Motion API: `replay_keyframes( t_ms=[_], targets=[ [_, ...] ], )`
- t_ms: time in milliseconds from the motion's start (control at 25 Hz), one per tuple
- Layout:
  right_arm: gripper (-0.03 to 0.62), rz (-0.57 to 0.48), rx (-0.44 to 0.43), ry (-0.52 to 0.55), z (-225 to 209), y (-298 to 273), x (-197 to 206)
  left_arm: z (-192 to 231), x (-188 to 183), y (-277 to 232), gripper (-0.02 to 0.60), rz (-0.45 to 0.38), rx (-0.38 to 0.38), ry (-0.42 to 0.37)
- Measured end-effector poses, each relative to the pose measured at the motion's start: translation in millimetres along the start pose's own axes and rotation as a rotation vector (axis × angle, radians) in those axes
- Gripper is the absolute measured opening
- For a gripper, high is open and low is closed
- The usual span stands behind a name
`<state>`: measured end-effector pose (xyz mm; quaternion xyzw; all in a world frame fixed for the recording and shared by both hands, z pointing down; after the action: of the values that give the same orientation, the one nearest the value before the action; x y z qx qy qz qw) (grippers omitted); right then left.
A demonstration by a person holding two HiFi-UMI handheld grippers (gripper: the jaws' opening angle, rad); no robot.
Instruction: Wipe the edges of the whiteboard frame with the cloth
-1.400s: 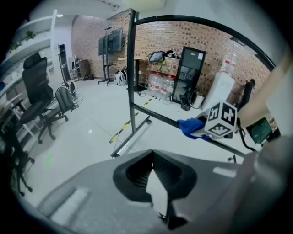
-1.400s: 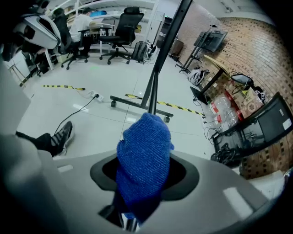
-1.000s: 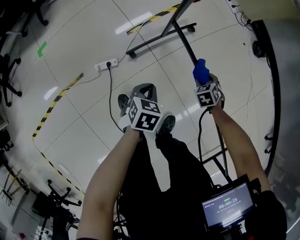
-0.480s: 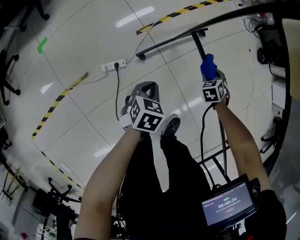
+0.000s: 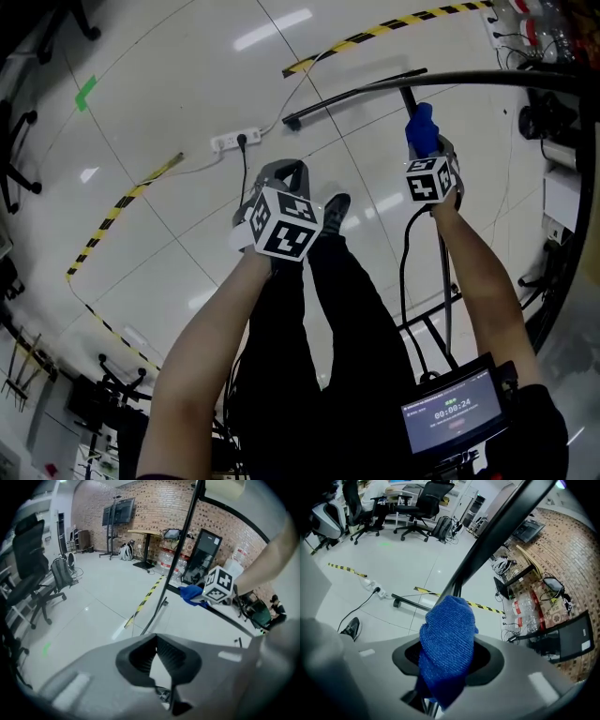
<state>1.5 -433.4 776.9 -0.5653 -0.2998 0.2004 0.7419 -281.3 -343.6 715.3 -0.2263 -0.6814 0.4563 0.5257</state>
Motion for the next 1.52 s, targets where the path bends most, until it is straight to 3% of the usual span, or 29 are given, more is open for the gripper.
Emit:
replay_keyframes(
  t_ms=[200,360,600,920,1120,1280,1360,1520],
  targets=[
    [0.193,-0.020,-0.009,-0.003,0,-4,-16,6,-17,1,0.003,0.006,-0.033,0.021],
    [0.193,-0.014,-0.013,0.073,1,-9,-35,5,-42,0,0.003,-0.022,-0.047,0.013],
    [0.193,-0.008,-0.014,0.100,1,-12,-52,1,-63,-16,0.003,-0.044,-0.004,0.002],
    [0.193,0.005,0.012,0.064,-4,-16,-68,2,-69,-24,0.003,-0.024,0.083,-0.119],
    [0.193,0.024,0.013,0.025,0,-15,-78,21,-79,-26,0.003,-0.026,0.085,-0.142],
    [0.192,-0.012,-0.040,0.033,17,-7,-96,30,-94,-28,0.003,-0.045,0.087,-0.163],
    [0.190,-0.039,-0.073,-0.023,20,-3,-104,30,-103,-30,0.003,-0.062,0.095,-0.184],
    [0.190,-0.189,-0.175,-0.279,16,5,-109,26,-115,-36,0.005,-0.097,0.113,-0.252]
  ],
)
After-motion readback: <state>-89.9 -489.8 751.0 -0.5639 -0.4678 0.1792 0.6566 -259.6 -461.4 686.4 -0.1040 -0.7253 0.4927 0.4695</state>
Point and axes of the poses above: the fingertips, and each gripper's own axes: y backward along the fingers, z to its left, x out of its underside, the point moved 6 cm from there along y, backward along the fingers, and after that the axes turned 14 degrees about -x, right-handed, at the moved point
